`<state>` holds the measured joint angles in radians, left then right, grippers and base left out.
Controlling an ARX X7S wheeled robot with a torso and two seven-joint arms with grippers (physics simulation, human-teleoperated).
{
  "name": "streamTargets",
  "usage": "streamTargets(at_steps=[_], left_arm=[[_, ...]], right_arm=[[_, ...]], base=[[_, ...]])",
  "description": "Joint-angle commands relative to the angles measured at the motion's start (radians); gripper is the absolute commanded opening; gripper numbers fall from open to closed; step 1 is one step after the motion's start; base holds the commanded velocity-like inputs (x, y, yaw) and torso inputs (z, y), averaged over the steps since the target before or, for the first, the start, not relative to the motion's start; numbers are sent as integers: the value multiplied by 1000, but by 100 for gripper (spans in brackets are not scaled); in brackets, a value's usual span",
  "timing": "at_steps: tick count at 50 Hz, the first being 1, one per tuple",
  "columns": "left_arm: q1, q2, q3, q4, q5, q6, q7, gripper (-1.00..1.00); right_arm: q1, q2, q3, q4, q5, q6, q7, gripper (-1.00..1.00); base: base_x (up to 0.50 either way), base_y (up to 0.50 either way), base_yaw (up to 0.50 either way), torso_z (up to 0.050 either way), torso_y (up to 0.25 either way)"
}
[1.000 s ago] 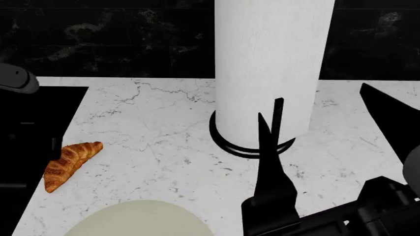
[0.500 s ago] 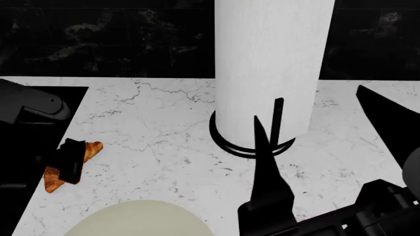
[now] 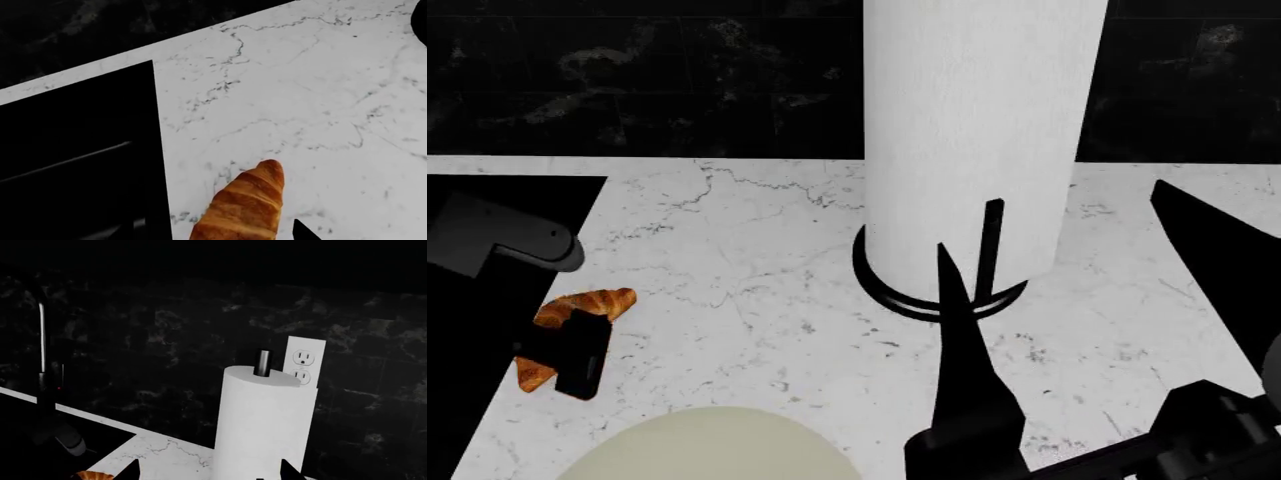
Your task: Place the pastries on the plates.
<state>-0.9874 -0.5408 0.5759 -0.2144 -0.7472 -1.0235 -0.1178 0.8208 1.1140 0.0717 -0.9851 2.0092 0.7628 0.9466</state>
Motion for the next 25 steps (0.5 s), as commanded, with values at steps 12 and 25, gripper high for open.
streamTargets(at_steps=[12, 25], left_arm=[[22, 19, 27, -35, 16, 23, 8, 100], [24, 29, 25, -68, 24, 40, -1, 100]], right_arm=[[3, 1, 7, -11, 39, -13, 31, 100], [17, 17, 15, -13, 78, -18, 42, 100]], base=[[0, 0, 0, 0, 0], [0, 0, 0, 0, 0]])
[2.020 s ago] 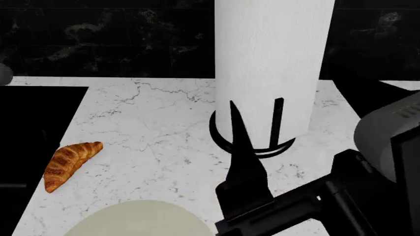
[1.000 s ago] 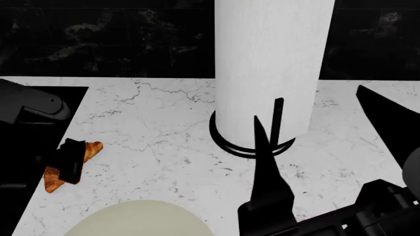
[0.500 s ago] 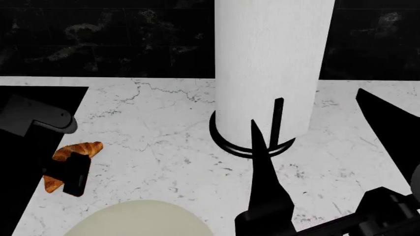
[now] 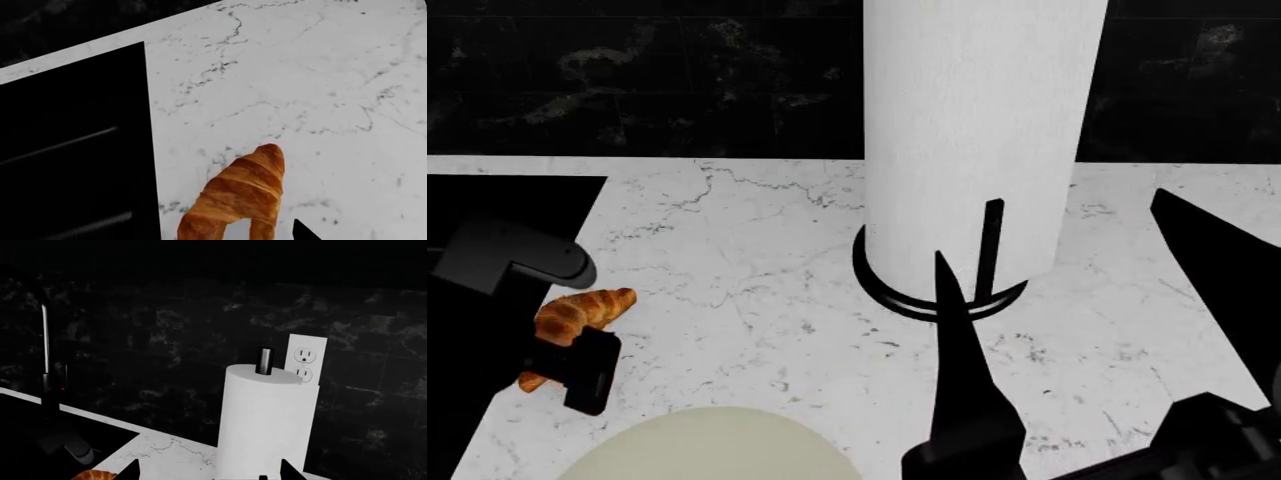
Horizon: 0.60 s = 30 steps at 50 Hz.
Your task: Place the pastries on the plates.
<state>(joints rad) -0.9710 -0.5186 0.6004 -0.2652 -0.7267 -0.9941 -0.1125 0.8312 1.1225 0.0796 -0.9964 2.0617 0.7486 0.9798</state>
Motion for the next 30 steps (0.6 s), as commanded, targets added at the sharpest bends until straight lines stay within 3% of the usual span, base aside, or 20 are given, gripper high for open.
streamTargets(at_steps=[1, 4, 5, 19, 26, 30], left_arm=[[10, 7, 0, -14, 2, 9, -7, 100], [18, 8, 4, -8, 1, 10, -5, 100], [20, 7, 7, -7, 3, 13, -3, -100], [32, -8, -30, 47, -17, 21, -37, -100], [55, -87, -271, 450, -243, -122, -259, -100], [89, -124, -482, 717, -502, -226, -478, -100]], right_arm=[[3, 9, 11, -2, 26, -4, 8, 100], [-12, 10, 25, -4, 27, -2, 5, 100], [-14, 10, 28, -3, 29, -2, 5, 100], [-19, 6, 41, -2, 42, -2, 14, 100], [-7, -22, 33, 0, -17, 27, 9, 100], [36, -61, -26, 15, -88, 66, 21, 100]], base=[[0, 0, 0, 0, 0], [0, 0, 0, 0, 0], [0, 0, 0, 0, 0], [0, 0, 0, 0, 0], [0, 0, 0, 0, 0], [0, 0, 0, 0, 0]])
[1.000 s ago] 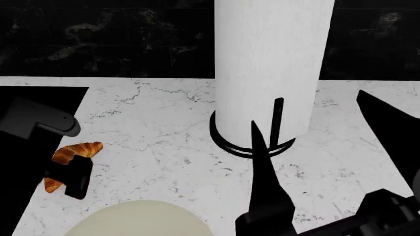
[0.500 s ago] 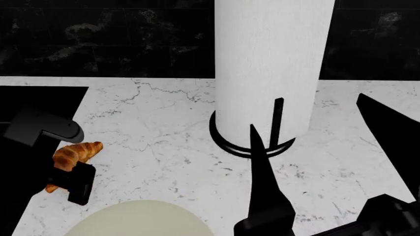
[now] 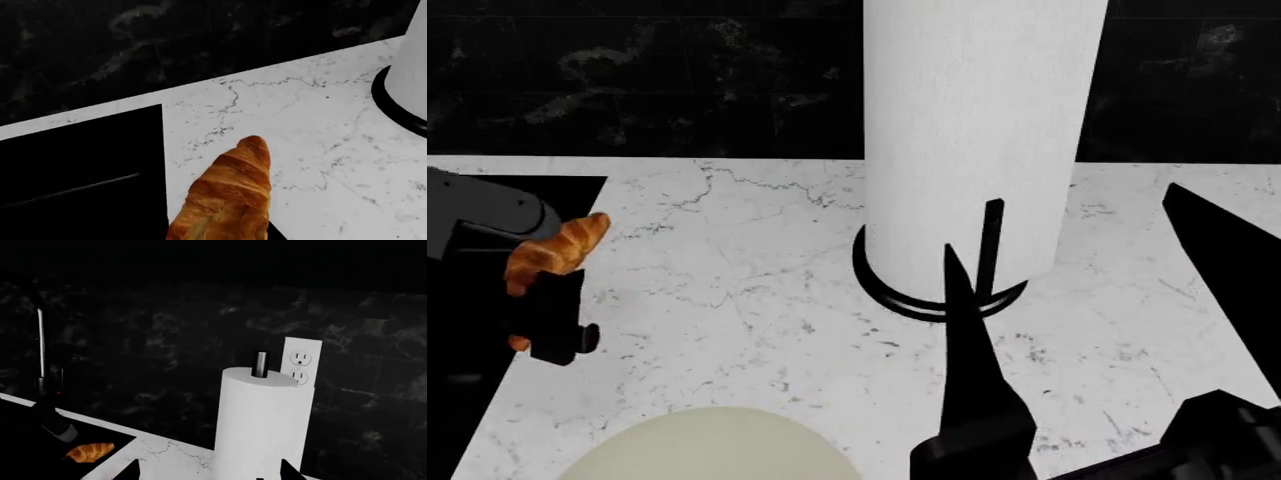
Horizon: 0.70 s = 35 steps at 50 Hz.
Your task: Place the pastries on the plates.
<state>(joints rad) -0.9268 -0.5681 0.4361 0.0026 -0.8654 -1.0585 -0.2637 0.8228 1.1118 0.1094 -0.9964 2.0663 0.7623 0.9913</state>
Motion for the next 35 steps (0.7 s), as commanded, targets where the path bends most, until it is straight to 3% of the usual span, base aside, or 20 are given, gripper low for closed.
streamTargets(at_steps=[1, 8, 18, 31, 35], left_arm=[[57, -88, -377, 504, -480, -194, -419, -100], [196, -114, -549, 663, -727, -133, -627, -100], [323, -67, -599, 687, -628, -66, -575, -100], [359, -81, -625, 718, -707, -49, -616, -100], [364, -91, -633, 724, -730, -45, -628, -100]], right_arm=[[47, -67, -69, 22, -112, 62, 3, 100], [-49, -147, -30, 75, -274, 97, -125, 100], [-60, -209, -83, 132, -369, 128, -172, 100], [-88, -177, -50, 95, -320, 103, -133, 100], [-90, -174, -39, 86, -301, 88, -124, 100]], base=[[0, 0, 0, 0, 0], [0, 0, 0, 0, 0], [-325, 61, 0, 0, 0], [-500, 116, 0, 0, 0], [0, 0, 0, 0, 0]])
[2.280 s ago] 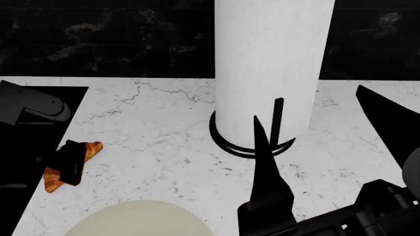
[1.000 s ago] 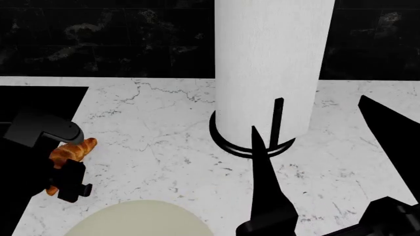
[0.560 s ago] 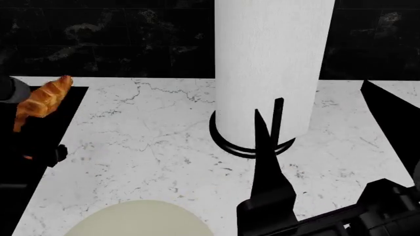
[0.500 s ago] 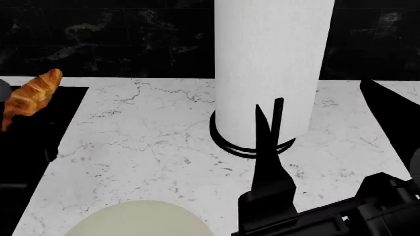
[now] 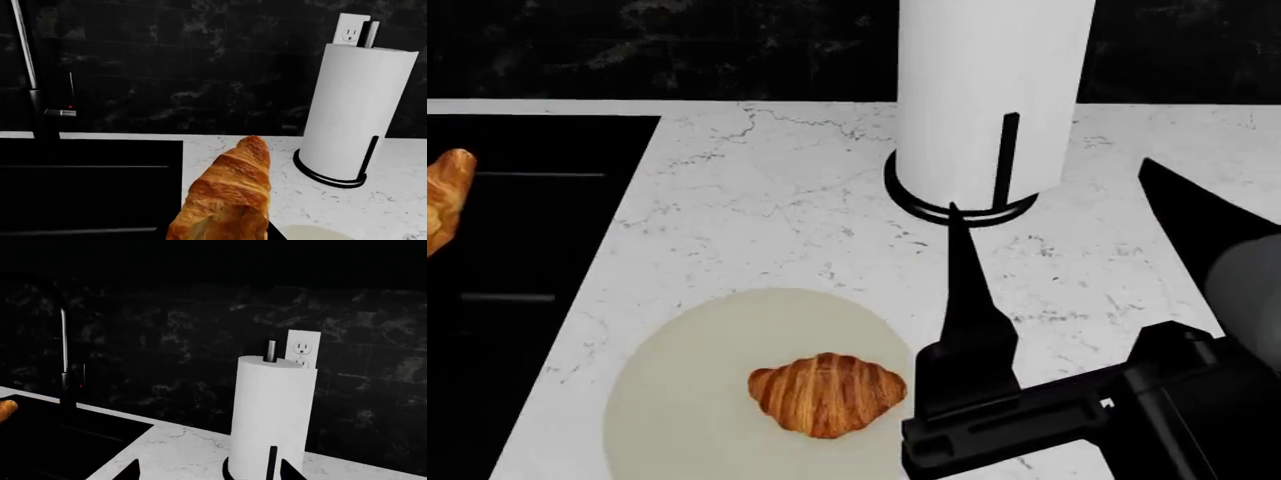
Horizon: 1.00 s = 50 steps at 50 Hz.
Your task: Place the pastries on the plates.
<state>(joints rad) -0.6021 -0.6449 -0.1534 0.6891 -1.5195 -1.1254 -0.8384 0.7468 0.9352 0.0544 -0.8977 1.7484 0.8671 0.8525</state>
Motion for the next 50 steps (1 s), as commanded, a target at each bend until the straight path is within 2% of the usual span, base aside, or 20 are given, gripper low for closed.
streamTargets(at_steps=[1, 4, 25, 35, 50], left_arm=[[41, -16, -44, 38, -80, 23, -55, -100], [44, -21, -50, 39, -92, 28, -60, -100], [26, -18, -23, 20, -89, 37, -62, -100], [28, -9, -15, 13, -86, 47, -59, -100], [56, -5, -20, 13, -67, 65, -58, -100]], right_arm=[[-16, 4, 20, -15, 21, -20, 17, 100], [-14, 8, 44, -36, 5, -27, 14, 100], [2, 9, 26, -34, -2, -14, 16, 100], [70, 7, -18, -23, 1, 8, 17, 100], [40, 9, -2, -21, -15, 2, 6, 100]], base=[[0, 0, 0, 0, 0], [0, 0, 0, 0, 0], [0, 500, 0, 0, 0], [0, 500, 0, 0, 0], [0, 500, 0, 0, 0]])
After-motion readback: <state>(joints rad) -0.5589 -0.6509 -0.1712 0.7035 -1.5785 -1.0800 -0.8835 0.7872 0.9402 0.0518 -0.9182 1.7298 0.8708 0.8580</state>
